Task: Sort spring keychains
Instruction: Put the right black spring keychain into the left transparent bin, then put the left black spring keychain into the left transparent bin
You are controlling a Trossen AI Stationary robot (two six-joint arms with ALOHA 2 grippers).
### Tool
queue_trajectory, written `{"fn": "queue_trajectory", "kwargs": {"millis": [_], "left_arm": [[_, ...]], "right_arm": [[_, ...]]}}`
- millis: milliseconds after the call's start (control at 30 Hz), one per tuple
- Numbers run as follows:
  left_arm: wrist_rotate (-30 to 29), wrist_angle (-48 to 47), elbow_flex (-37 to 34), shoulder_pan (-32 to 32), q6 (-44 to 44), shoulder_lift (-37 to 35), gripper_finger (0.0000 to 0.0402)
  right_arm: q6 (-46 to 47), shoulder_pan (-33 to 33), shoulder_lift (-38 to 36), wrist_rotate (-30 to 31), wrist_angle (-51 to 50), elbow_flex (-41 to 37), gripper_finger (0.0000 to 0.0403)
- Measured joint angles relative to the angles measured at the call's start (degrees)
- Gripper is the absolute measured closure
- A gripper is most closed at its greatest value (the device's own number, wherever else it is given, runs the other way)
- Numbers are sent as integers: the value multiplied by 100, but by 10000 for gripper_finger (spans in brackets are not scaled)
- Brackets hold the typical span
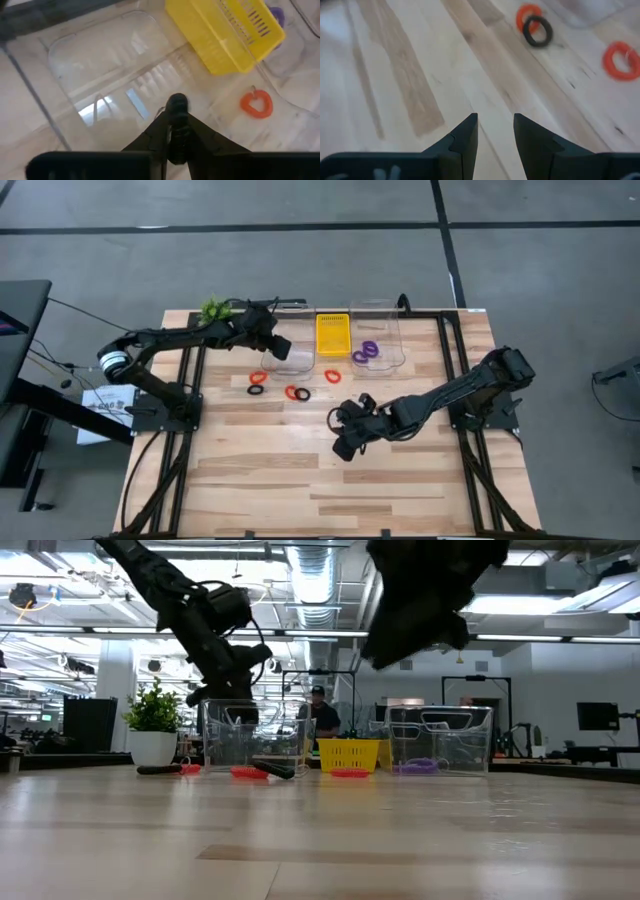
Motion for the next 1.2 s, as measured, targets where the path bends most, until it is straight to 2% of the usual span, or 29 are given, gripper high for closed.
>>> {"fn": "queue_trajectory", "kwargs": {"millis": [500,633,867,1200], "left_arm": [[3,-20,1,-38,-2,134,309],[20,-70,-1,-36,28,-76,301],[-423,-485,-1,-18,292,-1322,300],[-472,-1085,-1,-244,299,-3287,300]], "right_arm": [[207,36,381,-3,97,2,287],[202,30,383,4,89,2,287],[52,-53,382,30,82,2,287],[-107,-250,383,29,102,2,287]]}}
